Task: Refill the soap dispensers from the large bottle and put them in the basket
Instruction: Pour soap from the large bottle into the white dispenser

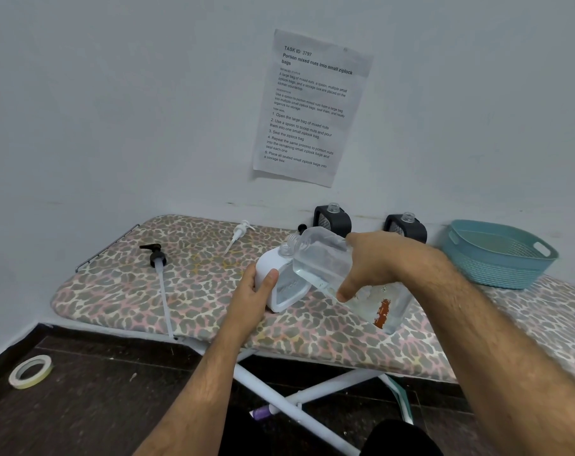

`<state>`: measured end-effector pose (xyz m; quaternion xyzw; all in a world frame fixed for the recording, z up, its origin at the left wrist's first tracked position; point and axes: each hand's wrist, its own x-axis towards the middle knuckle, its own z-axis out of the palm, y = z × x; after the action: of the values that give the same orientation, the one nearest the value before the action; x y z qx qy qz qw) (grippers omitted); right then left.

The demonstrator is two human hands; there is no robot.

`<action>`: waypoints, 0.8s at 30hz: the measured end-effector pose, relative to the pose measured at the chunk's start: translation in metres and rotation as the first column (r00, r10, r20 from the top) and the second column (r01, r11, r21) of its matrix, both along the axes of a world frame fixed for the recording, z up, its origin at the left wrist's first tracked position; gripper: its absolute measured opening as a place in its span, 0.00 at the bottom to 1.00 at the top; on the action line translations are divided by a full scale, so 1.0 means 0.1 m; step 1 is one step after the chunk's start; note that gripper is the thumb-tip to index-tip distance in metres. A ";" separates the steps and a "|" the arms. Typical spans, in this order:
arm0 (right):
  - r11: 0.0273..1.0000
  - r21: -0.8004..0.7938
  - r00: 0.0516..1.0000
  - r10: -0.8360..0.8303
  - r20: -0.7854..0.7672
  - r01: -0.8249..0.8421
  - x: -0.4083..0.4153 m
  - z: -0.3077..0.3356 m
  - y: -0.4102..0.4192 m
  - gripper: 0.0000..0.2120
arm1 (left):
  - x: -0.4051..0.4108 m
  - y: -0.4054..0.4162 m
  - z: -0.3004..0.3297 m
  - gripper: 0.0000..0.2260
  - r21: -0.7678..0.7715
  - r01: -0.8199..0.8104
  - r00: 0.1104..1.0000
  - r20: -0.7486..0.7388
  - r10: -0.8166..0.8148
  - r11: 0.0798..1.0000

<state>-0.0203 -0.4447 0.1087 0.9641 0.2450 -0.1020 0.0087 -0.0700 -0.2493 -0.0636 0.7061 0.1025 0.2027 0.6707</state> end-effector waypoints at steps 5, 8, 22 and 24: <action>1.000 -0.003 1.000 -0.004 0.000 0.004 0.02 -0.01 0.01 0.42 | 0.03 0.04 -0.06 0.26 0.010 0.003 1.000 -0.003 -0.003 1.000; 1.000 -0.002 1.000 -0.002 -0.001 0.002 0.02 -0.01 0.00 0.43 | 0.02 0.03 -0.04 0.26 0.008 0.005 1.000 0.001 -0.005 1.000; 1.000 -0.008 1.000 -0.002 -0.011 0.002 0.01 0.00 0.01 0.42 | 0.02 0.03 -0.03 0.21 -0.009 0.016 1.000 0.004 -0.016 1.000; 1.000 -0.008 1.000 -0.002 -0.012 0.002 0.01 0.00 0.01 0.42 | 0.01 0.02 -0.03 0.22 -0.006 0.013 1.000 0.001 -0.013 1.000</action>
<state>-0.0192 -0.4439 0.1091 0.9637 0.2436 -0.1087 0.0111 -0.0687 -0.2468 -0.0667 0.7045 0.0985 0.1984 0.6742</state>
